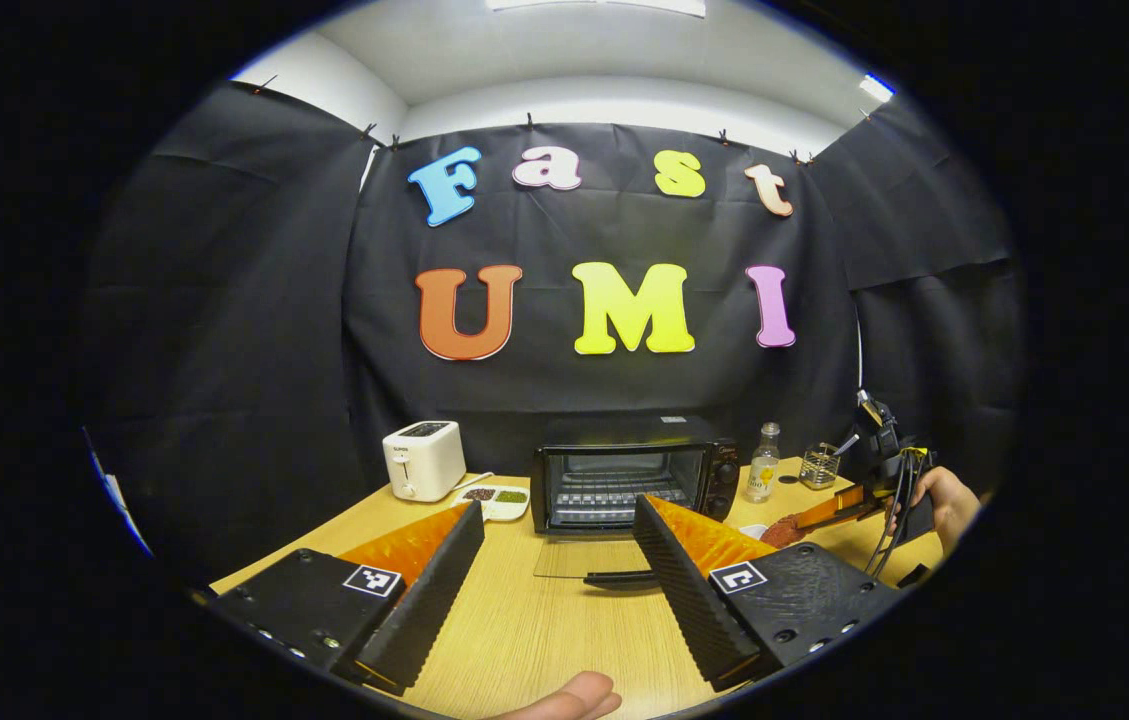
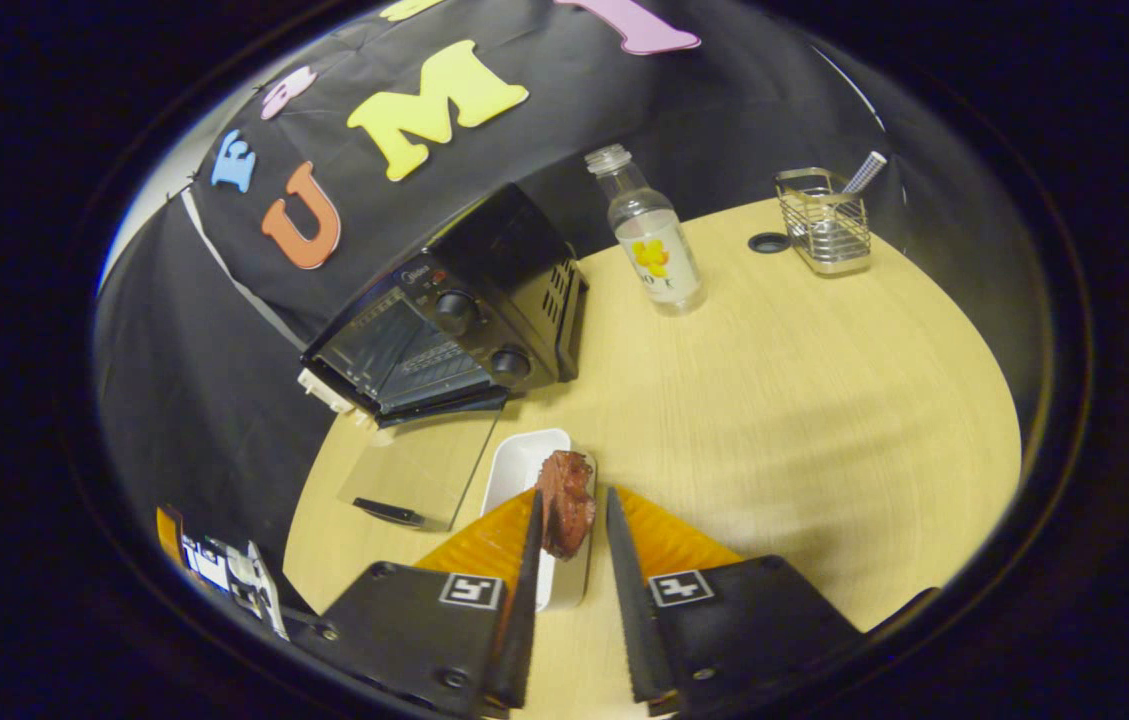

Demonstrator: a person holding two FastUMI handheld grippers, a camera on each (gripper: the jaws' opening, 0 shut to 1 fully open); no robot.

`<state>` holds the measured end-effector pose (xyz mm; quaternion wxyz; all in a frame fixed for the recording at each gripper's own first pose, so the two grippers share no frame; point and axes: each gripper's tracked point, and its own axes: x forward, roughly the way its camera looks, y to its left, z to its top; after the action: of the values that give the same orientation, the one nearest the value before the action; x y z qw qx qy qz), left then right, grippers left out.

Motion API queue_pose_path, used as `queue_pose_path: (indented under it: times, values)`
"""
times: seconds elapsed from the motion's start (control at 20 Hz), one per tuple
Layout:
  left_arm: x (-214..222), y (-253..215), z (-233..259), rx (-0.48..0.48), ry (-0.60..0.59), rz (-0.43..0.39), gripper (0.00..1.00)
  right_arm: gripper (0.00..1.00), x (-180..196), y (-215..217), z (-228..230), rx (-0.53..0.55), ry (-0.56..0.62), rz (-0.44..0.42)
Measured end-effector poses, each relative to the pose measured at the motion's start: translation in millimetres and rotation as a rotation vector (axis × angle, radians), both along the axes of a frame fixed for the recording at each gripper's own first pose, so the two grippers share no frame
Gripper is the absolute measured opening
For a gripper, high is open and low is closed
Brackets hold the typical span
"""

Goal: Open the electric oven with the left hand, put the food in, and close the electric oven.

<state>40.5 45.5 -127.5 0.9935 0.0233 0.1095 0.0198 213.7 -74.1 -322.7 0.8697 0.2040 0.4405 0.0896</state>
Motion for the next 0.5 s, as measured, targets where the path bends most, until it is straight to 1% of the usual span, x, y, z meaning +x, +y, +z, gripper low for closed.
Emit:
queue_pose_path:
  times: [0.05,0.1,0.15,0.2,0.3,0.4,0.5]
  values:
    - [0,2,2,0.0,0.001,0.007,0.96,0.27,-4,4,6,0.021,0.014,-0.005]
    - [-1,3,3,0.001,-0.001,0.01,0.96,0.2,-9,7,7,0.028,0.017,-0.004]
    - [-3,3,5,0.001,-0.004,0.009,0.96,0.2,-12,9,10,0.031,0.019,0.0]
    - [-4,4,7,0.0,-0.008,0.015,0.96,0.17,-15,13,13,0.038,0.016,0.004]
    - [-7,0,12,0.003,-0.016,0.004,0.96,0.13,-22,18,19,0.025,0.006,0.02]
    - [-10,-4,13,0.015,-0.021,-0.011,0.96,0.11,-32,23,23,-0.04,-0.019,0.067]
    - [-12,-7,14,0.026,-0.025,-0.024,0.96,0.1,-39,23,33,-0.128,-0.058,0.098]
